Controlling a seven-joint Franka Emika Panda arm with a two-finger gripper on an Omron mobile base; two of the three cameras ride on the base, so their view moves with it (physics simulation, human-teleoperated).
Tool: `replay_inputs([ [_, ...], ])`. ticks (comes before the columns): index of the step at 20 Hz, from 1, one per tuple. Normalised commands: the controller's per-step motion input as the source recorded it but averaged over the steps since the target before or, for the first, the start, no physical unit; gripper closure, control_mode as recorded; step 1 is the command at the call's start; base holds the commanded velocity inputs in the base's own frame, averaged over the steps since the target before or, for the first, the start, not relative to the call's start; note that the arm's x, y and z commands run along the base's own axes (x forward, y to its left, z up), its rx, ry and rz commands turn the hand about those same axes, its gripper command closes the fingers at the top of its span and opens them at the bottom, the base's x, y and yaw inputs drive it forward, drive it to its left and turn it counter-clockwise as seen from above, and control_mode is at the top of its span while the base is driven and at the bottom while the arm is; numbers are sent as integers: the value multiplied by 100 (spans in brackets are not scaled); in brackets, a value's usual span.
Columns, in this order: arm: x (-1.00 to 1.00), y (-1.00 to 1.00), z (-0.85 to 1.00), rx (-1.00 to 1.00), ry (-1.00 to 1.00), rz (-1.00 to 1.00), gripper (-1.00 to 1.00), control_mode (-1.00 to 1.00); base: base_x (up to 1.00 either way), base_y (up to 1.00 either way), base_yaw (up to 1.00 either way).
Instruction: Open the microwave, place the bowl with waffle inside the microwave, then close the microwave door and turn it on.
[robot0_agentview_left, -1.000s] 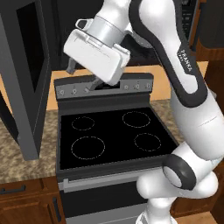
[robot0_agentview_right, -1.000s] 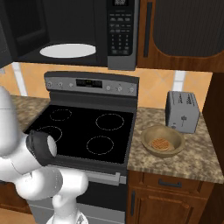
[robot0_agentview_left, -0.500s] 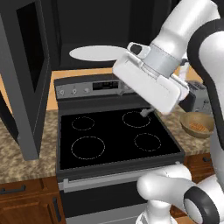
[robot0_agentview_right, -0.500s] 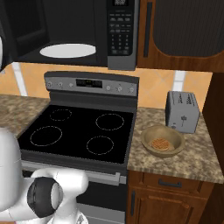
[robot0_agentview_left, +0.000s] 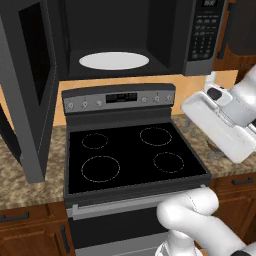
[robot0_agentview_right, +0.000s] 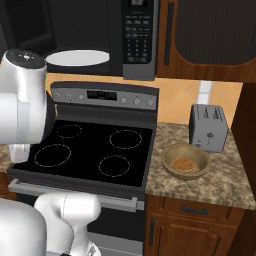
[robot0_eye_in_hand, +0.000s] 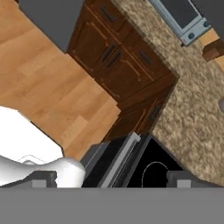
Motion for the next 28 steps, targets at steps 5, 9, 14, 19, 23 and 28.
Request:
replay_inputs([
  [5, 3, -100, -44, 0, -20, -8, -100, -100, 0, 0, 0],
  [9, 2, -100, -38, 5, -21, -14, -100, -100, 0, 0, 0],
  [14, 4, -100, -40, 9, -16, -14, -100, -100, 0, 0, 0],
  [19, 18, -100, -32, 9, -8, -15, -100, -100, 0, 0, 0],
  [23, 39, -100, -31, 6, -1, -16, -100, -100, 0, 0, 0],
  [28, 60, -99, -58, 3, 0, -8, -100, -100, 0, 0, 0],
])
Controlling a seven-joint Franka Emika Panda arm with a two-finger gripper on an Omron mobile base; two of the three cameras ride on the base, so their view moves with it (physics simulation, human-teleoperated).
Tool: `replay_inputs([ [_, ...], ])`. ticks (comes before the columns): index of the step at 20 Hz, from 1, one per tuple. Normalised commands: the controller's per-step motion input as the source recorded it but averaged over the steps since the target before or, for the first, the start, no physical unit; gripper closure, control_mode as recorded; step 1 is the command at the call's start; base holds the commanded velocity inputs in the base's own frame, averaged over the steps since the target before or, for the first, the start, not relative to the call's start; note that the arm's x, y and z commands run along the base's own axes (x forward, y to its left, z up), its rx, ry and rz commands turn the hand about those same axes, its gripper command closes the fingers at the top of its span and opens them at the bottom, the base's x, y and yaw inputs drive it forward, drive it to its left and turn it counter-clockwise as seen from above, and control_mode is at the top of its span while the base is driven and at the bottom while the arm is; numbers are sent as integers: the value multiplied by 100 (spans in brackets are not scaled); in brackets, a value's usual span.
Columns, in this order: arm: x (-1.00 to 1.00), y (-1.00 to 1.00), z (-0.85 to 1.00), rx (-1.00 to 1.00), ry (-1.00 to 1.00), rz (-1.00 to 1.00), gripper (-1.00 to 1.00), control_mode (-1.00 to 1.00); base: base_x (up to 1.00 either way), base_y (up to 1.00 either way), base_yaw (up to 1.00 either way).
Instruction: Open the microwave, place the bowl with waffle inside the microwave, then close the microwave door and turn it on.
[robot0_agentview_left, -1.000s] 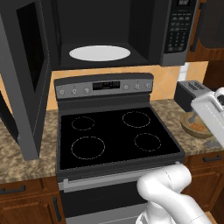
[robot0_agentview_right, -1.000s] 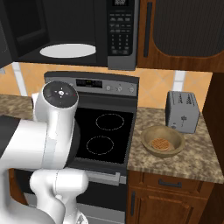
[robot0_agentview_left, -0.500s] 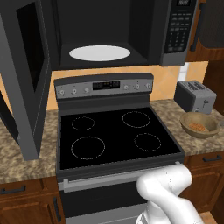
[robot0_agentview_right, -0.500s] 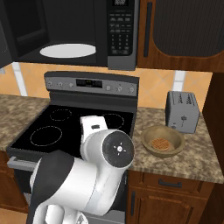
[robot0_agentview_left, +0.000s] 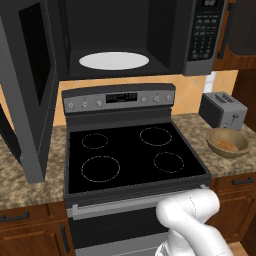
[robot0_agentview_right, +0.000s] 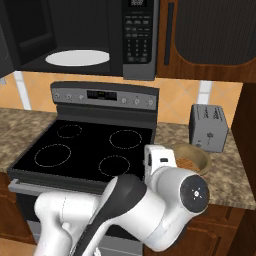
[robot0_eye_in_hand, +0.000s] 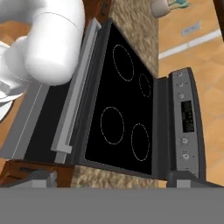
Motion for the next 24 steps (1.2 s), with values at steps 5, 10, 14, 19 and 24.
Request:
replay_inputs([
  [5, 79, -71, -60, 0, 0, -1, -100, -100, 0, 0, 0],
  [10, 77, -10, -53, 0, 0, 0, -100, -100, 0, 0, 0],
  [14, 71, -8, -50, 0, 0, 0, -100, -100, 0, 0, 0],
  [19, 53, -39, -48, 0, 0, 0, -100, -100, 0, 0, 0],
  [24, 55, -37, -44, 0, 0, 0, -100, -100, 0, 0, 0],
])
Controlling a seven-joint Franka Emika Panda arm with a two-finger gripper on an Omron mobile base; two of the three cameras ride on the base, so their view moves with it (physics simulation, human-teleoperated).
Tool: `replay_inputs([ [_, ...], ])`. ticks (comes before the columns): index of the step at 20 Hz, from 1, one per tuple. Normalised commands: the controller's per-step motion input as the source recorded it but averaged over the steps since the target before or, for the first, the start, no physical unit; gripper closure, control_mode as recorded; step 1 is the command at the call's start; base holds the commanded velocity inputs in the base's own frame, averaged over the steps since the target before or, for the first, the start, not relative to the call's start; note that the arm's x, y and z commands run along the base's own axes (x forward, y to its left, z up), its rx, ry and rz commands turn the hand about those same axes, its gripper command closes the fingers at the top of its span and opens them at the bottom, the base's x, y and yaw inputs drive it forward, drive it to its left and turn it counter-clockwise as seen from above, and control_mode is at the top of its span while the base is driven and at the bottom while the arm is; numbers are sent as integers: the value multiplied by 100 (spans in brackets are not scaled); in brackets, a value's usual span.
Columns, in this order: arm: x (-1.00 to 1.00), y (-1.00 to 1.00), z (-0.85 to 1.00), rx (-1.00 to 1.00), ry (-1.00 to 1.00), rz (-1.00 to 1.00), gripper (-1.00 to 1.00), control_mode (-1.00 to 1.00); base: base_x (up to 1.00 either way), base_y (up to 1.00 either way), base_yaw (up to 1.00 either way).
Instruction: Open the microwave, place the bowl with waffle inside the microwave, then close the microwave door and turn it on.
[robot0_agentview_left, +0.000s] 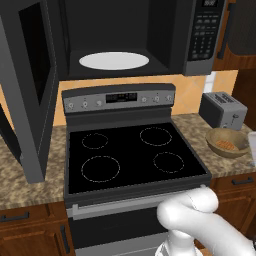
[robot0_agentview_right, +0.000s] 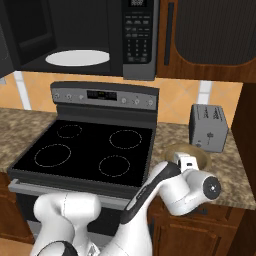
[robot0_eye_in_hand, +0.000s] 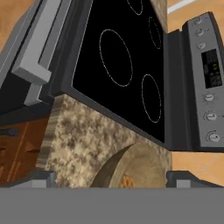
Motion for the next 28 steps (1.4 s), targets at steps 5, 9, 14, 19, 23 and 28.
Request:
replay_inputs([
  [5, 58, -29, -32, 0, 0, 0, -100, -100, 0, 0, 0],
  [9, 54, -21, -39, 0, 0, 0, -100, -100, 0, 0, 0],
  [14, 44, -15, -44, 0, 1, 0, -100, -100, 0, 0, 0],
  [19, 35, -1, -38, 0, 1, 0, -100, -100, 0, 0, 0],
  [23, 20, 0, -27, 0, 2, 0, 100, -100, 0, 0, 0],
  [28, 0, 2, -8, 0, 1, 0, 100, -100, 0, 0, 0],
])
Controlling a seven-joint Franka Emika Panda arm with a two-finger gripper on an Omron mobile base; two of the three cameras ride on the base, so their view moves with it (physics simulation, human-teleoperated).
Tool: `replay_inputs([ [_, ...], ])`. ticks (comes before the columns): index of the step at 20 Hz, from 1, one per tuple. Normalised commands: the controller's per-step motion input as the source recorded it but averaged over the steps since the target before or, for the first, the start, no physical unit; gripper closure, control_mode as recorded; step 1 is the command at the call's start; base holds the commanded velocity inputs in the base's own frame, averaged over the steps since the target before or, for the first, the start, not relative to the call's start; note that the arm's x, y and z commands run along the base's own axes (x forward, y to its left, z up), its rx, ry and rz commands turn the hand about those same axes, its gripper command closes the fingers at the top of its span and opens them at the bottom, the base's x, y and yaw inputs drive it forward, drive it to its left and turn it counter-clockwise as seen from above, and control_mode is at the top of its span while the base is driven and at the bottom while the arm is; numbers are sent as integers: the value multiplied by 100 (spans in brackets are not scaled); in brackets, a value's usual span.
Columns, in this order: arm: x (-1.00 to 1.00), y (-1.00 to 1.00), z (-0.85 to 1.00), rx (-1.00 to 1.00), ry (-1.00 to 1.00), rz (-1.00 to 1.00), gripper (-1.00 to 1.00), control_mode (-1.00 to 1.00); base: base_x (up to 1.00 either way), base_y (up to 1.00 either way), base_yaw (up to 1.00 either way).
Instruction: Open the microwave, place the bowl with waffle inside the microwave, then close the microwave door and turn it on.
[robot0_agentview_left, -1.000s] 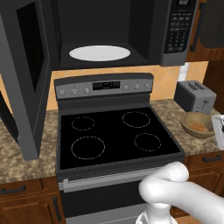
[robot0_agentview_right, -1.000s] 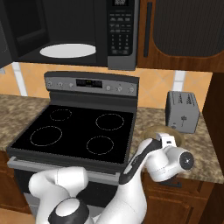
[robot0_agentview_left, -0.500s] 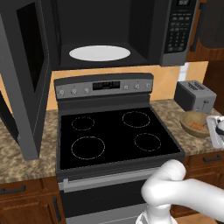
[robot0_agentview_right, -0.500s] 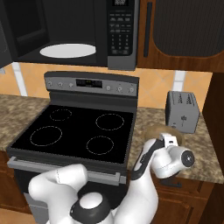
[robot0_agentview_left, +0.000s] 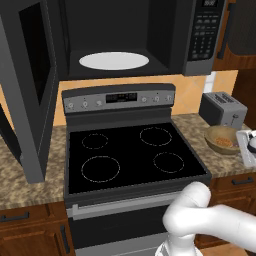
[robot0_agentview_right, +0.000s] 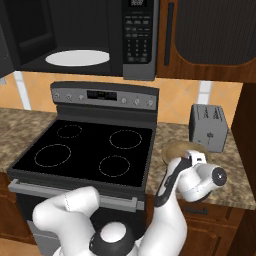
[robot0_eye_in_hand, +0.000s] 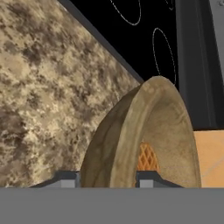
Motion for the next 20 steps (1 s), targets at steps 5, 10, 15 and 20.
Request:
replay_inputs([
  [5, -26, 20, 1, 0, 0, 1, 100, -100, 0, 0, 0],
  [10, -59, 52, 18, 0, -3, 9, 100, -100, 0, 0, 0],
  [15, -63, 60, 36, 0, -15, 16, 100, -100, 0, 0, 0],
  [20, -57, 58, 53, 0, -15, 18, 100, -100, 0, 0, 0],
])
